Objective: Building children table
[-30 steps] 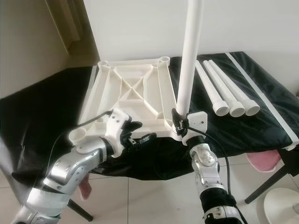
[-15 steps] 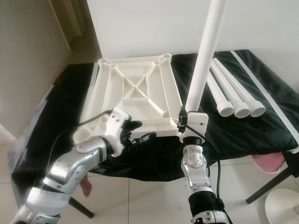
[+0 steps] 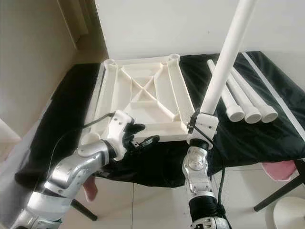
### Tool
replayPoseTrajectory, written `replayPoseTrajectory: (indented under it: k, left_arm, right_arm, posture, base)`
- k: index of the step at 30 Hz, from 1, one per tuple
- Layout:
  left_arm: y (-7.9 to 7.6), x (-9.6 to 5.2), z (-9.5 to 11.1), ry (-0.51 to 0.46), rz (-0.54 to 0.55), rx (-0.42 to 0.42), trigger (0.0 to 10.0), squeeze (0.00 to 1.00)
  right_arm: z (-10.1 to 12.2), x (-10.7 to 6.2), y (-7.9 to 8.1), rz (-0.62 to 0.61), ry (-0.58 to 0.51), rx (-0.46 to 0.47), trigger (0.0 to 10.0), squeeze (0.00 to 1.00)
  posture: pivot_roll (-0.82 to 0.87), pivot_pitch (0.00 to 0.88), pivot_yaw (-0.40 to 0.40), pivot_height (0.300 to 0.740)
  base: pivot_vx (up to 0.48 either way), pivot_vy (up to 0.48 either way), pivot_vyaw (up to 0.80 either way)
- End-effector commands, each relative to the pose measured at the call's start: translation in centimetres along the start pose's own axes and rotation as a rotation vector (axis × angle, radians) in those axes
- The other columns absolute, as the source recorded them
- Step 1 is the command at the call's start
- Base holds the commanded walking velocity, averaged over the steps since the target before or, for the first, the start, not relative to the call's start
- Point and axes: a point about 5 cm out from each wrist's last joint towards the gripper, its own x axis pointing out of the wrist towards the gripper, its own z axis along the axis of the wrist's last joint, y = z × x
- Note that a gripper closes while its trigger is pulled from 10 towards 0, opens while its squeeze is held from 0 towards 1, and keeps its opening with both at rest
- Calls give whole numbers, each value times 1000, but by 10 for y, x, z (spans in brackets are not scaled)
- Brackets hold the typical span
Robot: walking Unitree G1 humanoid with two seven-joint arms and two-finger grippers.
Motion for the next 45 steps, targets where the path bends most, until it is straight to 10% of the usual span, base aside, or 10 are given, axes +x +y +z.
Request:
replayPoseTrajectory:
  k: [1, 25, 36, 45]
  left_arm:
    - [-3, 0, 2, 3, -87, 0, 10000, 0]
    - [-4, 0, 1, 0, -81, -9, 10000, 0]
    - [-4, 0, 1, -1, -81, -9, 10000, 0]
    - [-3, 0, 1, 1, -83, -6, 10000, 0]
  right_arm:
    - [-41, -16, -23, -72, 214, -96, 10000, 0]
    - [-18, -11, -18, 31, 53, -74, 10000, 0]
    - [-26, -12, -43, -196, 104, -141, 10000, 0]
    - [-5, -3, -38, -130, -19, -71, 10000, 0]
  posture:
    - [-49, 0, 61, 740]
    - [-54, 0, 57, 740]
    - [-51, 0, 55, 740]
    - [-52, 0, 61, 740]
  base:
    - [0, 0, 0]
    - [0, 0, 0]
    - [0, 0, 0]
    - [0, 0, 0]
